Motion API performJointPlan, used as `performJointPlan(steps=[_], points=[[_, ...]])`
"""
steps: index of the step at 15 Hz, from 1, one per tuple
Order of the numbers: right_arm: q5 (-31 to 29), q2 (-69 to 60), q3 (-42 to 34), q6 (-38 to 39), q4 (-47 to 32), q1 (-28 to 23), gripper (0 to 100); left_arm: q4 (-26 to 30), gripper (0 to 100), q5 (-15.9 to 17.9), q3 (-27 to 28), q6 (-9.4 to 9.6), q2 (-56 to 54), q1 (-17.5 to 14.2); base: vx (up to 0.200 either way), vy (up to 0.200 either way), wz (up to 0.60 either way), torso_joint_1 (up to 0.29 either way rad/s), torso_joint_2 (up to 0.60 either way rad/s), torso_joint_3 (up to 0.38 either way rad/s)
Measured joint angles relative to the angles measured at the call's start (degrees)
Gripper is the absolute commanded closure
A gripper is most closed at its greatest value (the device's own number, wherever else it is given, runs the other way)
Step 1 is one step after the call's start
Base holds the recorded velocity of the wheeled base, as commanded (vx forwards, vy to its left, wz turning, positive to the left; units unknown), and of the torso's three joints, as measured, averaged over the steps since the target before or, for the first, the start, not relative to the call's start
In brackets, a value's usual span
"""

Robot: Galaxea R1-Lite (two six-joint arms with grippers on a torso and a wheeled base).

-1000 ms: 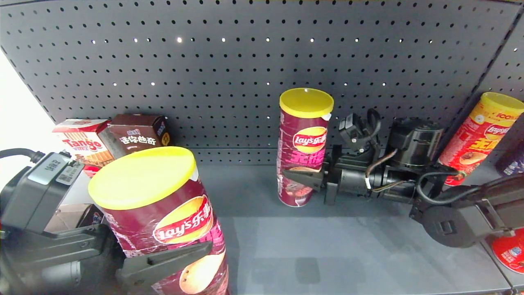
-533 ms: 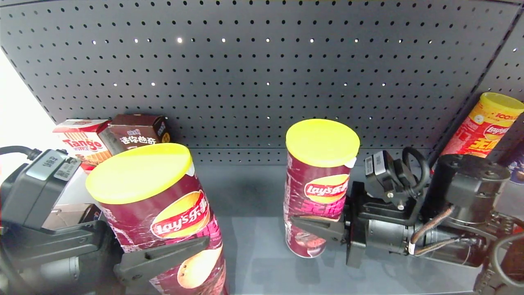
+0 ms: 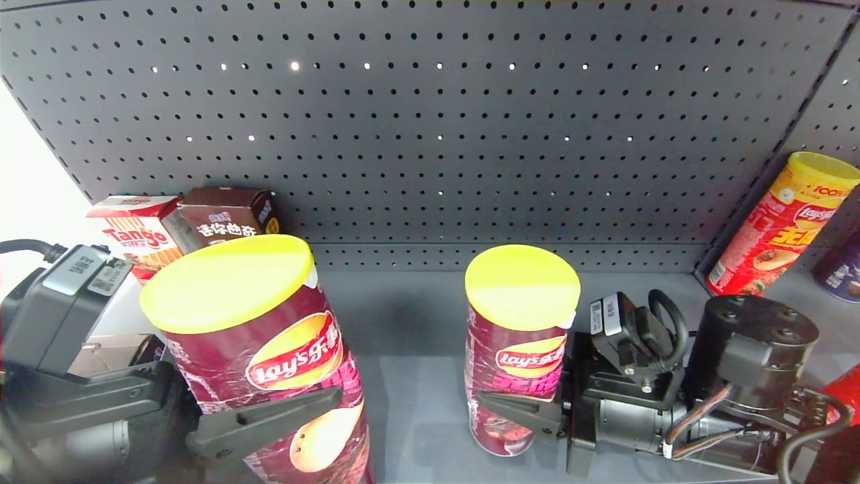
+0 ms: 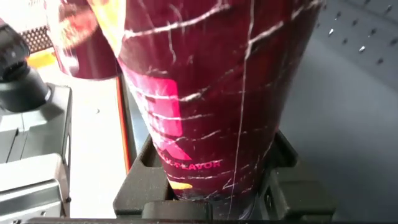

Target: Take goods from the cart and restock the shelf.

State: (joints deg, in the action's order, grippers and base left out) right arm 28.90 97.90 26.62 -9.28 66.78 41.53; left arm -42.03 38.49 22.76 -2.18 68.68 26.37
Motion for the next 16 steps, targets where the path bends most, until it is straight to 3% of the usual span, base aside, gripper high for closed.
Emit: performJointPlan(steps=[7, 8, 16], points=[[-0.06, 2.67, 0.68, -0.43, 0.57, 0.91, 100, 0.0, 100, 0.0, 0.0, 0.0, 0.0, 0.0, 0.0, 0.0, 0.0, 0.0, 0.0, 0.0], [-0.09, 2.89, 0.52, -0.57, 0.61, 1.05, 0, 0.0, 100, -0.01, 0.0, 0.0, -0.02, 0.0, 0.0, 0.0, 0.0, 0.0, 0.0, 0.0], [-3.56, -0.68, -2.01, -0.44, 1.05, 0.8, 0, 0.05, 100, 0.0, -0.18, 0.0, -0.41, 0.0, 0.0, 0.0, 0.0, 0.0, 0.0, 0.0]])
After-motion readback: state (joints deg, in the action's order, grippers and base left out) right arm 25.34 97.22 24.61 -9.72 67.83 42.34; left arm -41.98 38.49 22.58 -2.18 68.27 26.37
